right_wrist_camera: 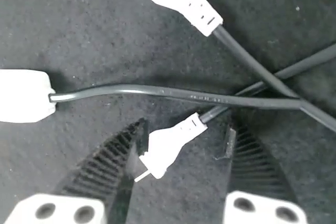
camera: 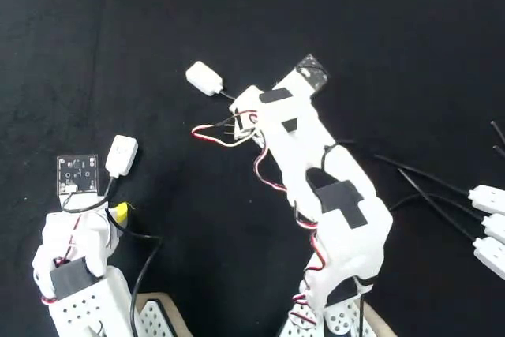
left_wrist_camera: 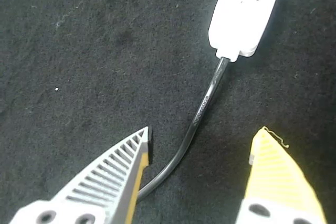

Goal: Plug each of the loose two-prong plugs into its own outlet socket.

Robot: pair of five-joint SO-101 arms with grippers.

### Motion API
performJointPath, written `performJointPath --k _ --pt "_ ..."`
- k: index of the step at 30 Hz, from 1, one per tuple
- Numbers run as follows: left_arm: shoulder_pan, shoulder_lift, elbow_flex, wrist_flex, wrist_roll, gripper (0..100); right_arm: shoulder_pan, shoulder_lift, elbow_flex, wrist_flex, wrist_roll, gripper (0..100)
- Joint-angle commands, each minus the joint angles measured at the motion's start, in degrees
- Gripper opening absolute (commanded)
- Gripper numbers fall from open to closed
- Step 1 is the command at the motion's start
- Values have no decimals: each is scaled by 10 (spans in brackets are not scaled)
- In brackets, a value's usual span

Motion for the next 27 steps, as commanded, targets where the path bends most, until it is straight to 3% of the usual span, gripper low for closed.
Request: performJointPath --k 1,8,13,22,27 --pt "-7 -2 -1 -8 -4 307 -22 5 -22 -18 2 214" --pt "-6 -2 -1 -8 -4 307 -40 53 -45 -13 44 11" --pt "-6 -2 -1 -8 -4 307 -37 54 -78 103 97 25" --pt "-6 -2 -1 -7 -4 307 -7 10 -161 316 319 12" --pt "-6 -2 -1 -6 -4 307 49 -21 -169 326 608 14"
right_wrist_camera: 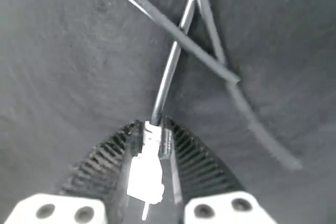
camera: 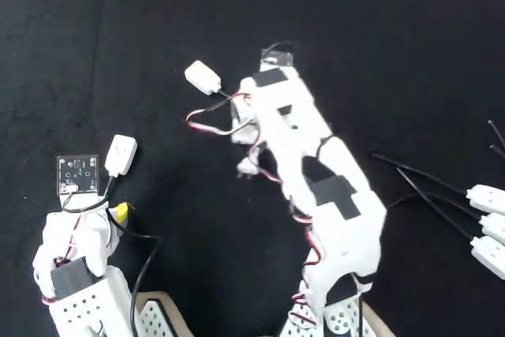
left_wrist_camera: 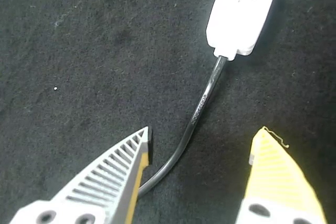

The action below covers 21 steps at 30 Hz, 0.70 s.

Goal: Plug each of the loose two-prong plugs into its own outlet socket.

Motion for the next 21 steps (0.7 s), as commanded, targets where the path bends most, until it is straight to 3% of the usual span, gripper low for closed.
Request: performJointPath --k 1,3,8,16,21 --pt "-6 -2 -1 -6 -4 307 43 -41 -29 -7 229 14" --pt "-6 -2 -1 -6 -4 307 40 -32 -19 -25 305 14" --pt "-5 -2 -1 -4 -20 307 -22 11 -1 -22 381 15" --pt "-4 -2 -5 11 -35 307 -45 4 -37 109 383 208" --pt "-4 -2 -4 11 -35 307 -44 4 -65 164 368 211"
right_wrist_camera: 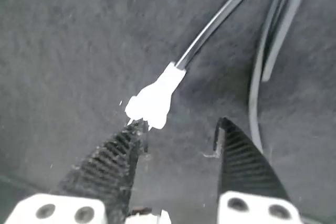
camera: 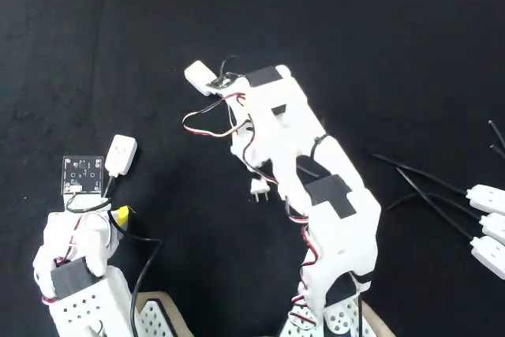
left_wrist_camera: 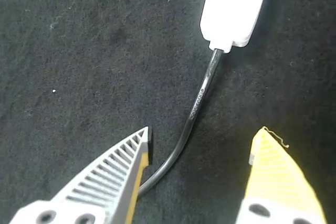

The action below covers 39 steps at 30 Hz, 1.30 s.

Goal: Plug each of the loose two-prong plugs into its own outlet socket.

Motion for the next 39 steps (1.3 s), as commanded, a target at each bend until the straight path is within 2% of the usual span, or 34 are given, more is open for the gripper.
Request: performJointPath --k 1,9,17,19,25,36,39 --pt "-4 -2 -4 3 -4 307 -4 -16 -37 34 -25 211" --pt "-4 -2 -4 3 -4 307 -22 8 -24 37 -60 211" --pt "-4 -2 -4 3 -4 307 -33 75 -8 -1 -62 211" --pt "-4 -2 -4 3 -4 307 -33 95 -7 -11 -81 211" --pt "-4 -2 -4 3 -4 307 -34 113 -22 -23 -92 54" --pt "-4 -2 -4 3 -4 307 -35 116 -60 -12 -76 65" --pt "-4 -2 -4 3 -4 307 -29 116 -82 7 -70 113"
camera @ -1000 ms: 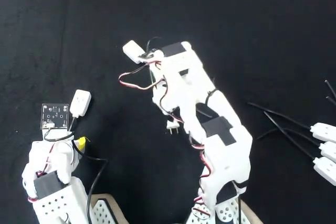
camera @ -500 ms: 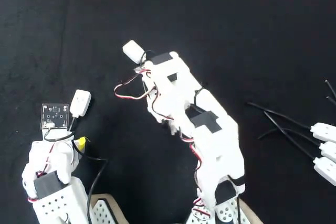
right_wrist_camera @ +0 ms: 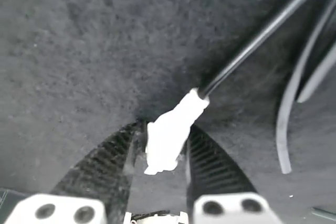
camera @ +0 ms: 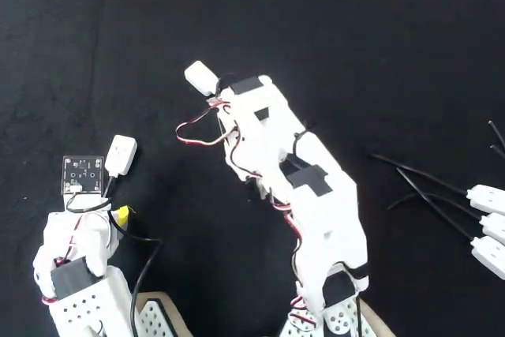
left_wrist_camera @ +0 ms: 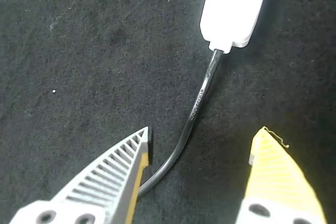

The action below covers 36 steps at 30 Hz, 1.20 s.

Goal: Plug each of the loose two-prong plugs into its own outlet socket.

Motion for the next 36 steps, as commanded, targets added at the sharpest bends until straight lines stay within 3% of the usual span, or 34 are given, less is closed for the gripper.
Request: performJointPath --k 1,11,16,30,36 --pt "-4 -2 -4 3 -4 307 4 -2 -45 11 2 134" --pt "-4 -2 -4 3 -4 307 18 -2 -80 13 -10 169" --pt "-4 -2 -4 3 -4 307 18 -2 -79 9 -19 60" --pt "-4 -2 -3 3 -4 307 17 92 -102 32 -15 85" --pt "-4 -2 -3 3 -4 307 -9 128 -141 50 -54 85"
